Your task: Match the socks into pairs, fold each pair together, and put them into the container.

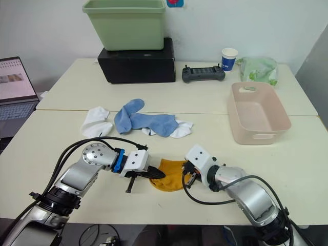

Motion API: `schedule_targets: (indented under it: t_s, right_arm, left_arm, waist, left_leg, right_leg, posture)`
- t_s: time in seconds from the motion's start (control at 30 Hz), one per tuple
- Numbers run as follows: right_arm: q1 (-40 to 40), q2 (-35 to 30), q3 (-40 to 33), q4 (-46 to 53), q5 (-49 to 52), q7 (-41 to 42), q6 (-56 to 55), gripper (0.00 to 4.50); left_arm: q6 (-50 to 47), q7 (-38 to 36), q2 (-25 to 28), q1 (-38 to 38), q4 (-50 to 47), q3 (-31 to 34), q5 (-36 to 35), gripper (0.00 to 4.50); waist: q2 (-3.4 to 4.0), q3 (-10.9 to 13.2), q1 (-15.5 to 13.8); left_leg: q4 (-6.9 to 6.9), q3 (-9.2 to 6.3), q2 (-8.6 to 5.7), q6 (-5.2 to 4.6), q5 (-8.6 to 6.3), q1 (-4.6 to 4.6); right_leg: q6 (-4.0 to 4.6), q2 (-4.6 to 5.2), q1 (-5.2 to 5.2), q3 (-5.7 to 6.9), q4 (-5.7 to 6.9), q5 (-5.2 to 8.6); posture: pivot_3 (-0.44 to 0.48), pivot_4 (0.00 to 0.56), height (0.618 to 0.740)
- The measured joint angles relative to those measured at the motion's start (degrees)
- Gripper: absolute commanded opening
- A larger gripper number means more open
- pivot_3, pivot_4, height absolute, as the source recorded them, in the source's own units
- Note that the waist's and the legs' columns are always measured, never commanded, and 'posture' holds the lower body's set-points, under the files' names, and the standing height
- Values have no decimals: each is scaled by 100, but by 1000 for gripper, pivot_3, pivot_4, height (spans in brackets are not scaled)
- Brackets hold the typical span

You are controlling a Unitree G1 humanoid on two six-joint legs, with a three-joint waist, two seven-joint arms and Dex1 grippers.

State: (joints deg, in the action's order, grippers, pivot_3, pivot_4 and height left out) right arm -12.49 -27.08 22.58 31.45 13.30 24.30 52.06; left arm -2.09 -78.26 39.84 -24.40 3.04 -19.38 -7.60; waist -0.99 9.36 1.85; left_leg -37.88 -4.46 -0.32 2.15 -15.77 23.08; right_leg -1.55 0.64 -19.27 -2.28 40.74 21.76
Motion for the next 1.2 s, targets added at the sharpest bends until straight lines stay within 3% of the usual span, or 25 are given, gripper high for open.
schedule_targets:
  t_s: [0.13, 0.3, 0.47, 0.63, 0.9, 1.2]
  right_arm:
    - [343, -69, -277, 55, -39, 2, -203, 32]
    - [544, 105, -550, 454, 331, 323, -671, 32]
    - [580, -206, -261, 413, 282, 621, -853, 32]
    - [571, -472, 252, 142, -102, 839, -1133, 32]
    - [726, -903, 408, 432, -371, 1014, -1292, 32]
    - [1270, -963, -274, 886, -17, 1031, -882, 32]
  left_arm:
    - [-131, -9, 28, 36, -43, 25, -63, 0]
    - [-1146, -119, 25, -20, -452, 138, -621, 0]
    - [-2165, -20, -19, -582, -939, 286, -1083, 0]
    - [-1877, 145, -136, -362, -817, 33, -743, 0]
    - [-1046, 381, -154, -40, -268, -174, -167, 0]
    - [-751, 124, 79, 129, -430, -30, -275, 0]
  waist:
    - [0, 0, 1]
    - [1, 2, 38]
    - [-1, 3, 16]
    - [0, 3, 48]
    - [-1, 2, -11]
    - [-2, 2, -4]
  left_leg:
    - [0, 0, 0, 0, 0, -3]
    - [0, -4, 2, -1, 0, 0]
    - [-3, -1, -1, -1, 0, -1]
    - [0, -1, 2, 0, 0, -4]
    - [-3, -1, 0, 0, 0, -4]
    - [-2, 0, 0, 0, 0, -5]
  right_leg:
    - [0, 0, 2, 0, 3, 0]
    - [0, -3, -1, 3, 8, 0]
    - [0, -3, 3, 1, 2, 0]
    - [0, -6, 0, -3, 5, 0]
    - [0, -2, 7, 0, 0, 0]
    - [0, -1, 9, -1, 1, 0]
  posture:
    - [0, 150, 725]
    - [0, 150, 725]
    - [0, 150, 725]
    - [0, 150, 725]
    - [0, 150, 725]
    - [0, 150, 725]
